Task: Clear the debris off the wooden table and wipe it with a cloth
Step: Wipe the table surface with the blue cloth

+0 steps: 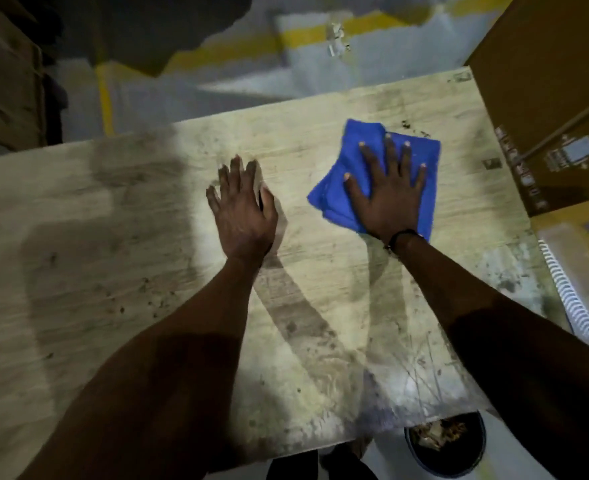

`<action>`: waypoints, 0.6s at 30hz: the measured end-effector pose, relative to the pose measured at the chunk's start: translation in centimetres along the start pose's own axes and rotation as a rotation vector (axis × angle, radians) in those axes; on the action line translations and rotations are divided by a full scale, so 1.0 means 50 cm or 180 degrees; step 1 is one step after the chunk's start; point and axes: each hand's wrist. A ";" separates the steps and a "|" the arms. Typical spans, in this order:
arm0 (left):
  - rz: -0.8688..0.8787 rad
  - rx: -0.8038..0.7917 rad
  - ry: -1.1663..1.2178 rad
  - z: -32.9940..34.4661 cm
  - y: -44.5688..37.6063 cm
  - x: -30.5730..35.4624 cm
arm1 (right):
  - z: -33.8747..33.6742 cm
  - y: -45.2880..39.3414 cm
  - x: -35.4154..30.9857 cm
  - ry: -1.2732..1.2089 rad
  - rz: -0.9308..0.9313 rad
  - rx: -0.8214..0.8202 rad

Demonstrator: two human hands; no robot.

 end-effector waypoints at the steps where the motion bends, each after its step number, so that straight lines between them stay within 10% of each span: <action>1: -0.0035 -0.0005 0.0028 -0.001 -0.002 0.001 | 0.005 -0.009 -0.025 0.0051 0.0354 0.0036; 3: -0.0087 -0.0020 0.0087 -0.005 -0.006 0.003 | 0.010 -0.015 -0.074 0.0088 0.0409 -0.0025; 7: -0.0106 -0.0065 0.0059 -0.013 -0.012 0.007 | 0.011 -0.050 -0.064 -0.0180 -0.1518 -0.0407; 14: -0.0135 -0.0091 0.0074 -0.021 -0.010 0.013 | 0.039 -0.150 -0.105 0.0105 0.0643 0.0045; 18: -0.0119 -0.0088 0.0024 -0.020 -0.011 0.013 | 0.060 -0.177 -0.196 0.0000 -0.0667 -0.0326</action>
Point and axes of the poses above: each hand's wrist, its own y-axis away from the middle knuckle, its own z-axis out of the palm, x = y × z, and after that the axes turned 2 degrees about x, right-handed
